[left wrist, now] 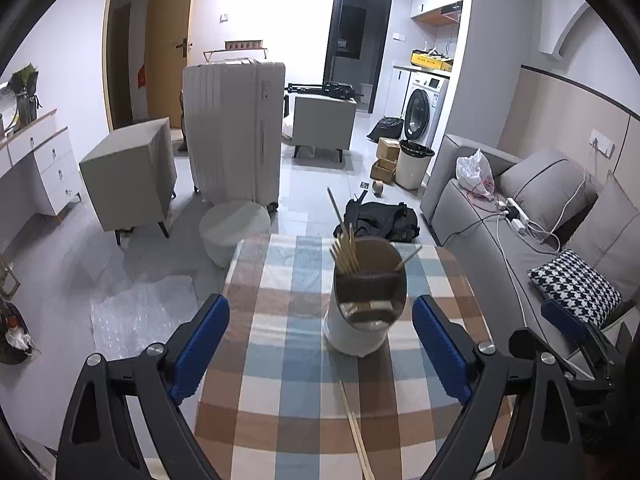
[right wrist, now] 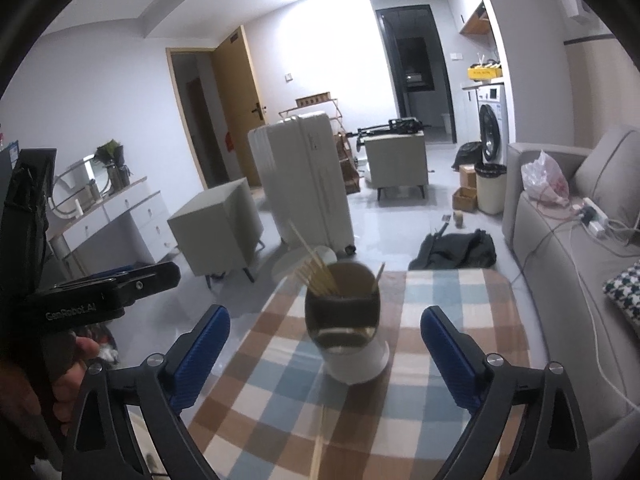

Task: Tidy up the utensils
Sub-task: 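Move both open tools down to the last loose chopsticks on the cloth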

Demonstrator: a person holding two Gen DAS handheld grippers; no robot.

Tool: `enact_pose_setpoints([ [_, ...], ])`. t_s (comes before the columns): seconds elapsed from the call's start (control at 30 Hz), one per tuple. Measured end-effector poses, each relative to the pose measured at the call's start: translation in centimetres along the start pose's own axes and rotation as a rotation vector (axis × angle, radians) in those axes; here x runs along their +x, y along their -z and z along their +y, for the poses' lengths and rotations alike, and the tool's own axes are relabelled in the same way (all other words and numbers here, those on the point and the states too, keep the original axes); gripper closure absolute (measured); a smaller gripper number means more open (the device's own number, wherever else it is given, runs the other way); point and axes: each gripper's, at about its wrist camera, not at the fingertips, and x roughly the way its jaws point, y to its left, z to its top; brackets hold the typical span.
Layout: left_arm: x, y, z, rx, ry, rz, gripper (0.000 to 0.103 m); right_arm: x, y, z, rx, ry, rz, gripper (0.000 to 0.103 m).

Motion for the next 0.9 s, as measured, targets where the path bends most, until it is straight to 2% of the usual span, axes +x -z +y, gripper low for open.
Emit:
enact_pose_setpoints([
  [0.3,2.6,4.5,1.4,-0.046,-0.015,0.08,0.013,1.9,4.4,-0.3,-0.01,0.019,0.104,0.005],
  [0.37,3.5,5.4,1.4,-0.052,-0.007,0.115,0.013,2.7,5.4,-0.4,-0.011,0.016,0.148,0.005],
  [0.47,4.7,6.3,1.7,-0.047,-0.038,0.139,0.013,4.7,7.0,-0.8,-0.009,0.031,0.24,0.007],
  [0.5,5.1,6.5,2.0,-0.056,-0.049,0.148,0.013,5.3,7.4,-1.0,0.001,0.037,0.271,0.008],
  [0.57,5.8,6.7,2.6,-0.093,-0.063,0.179,0.013,6.4,8.2,-1.4,0.023,0.028,0.318,0.018],
  [0.63,6.7,6.8,3.5,-0.135,-0.071,0.221,0.013,7.8,9.0,-1.6,0.038,0.029,0.376,0.022],
  [0.73,7.7,7.1,4.4,-0.164,-0.087,0.252,0.013,10.2,10.0,-2.0,0.056,0.023,0.464,0.038],
  [0.9,8.5,7.1,4.9,-0.169,-0.09,0.279,0.013,14.1,11.7,-1.6,0.04,0.016,0.583,0.044],
])
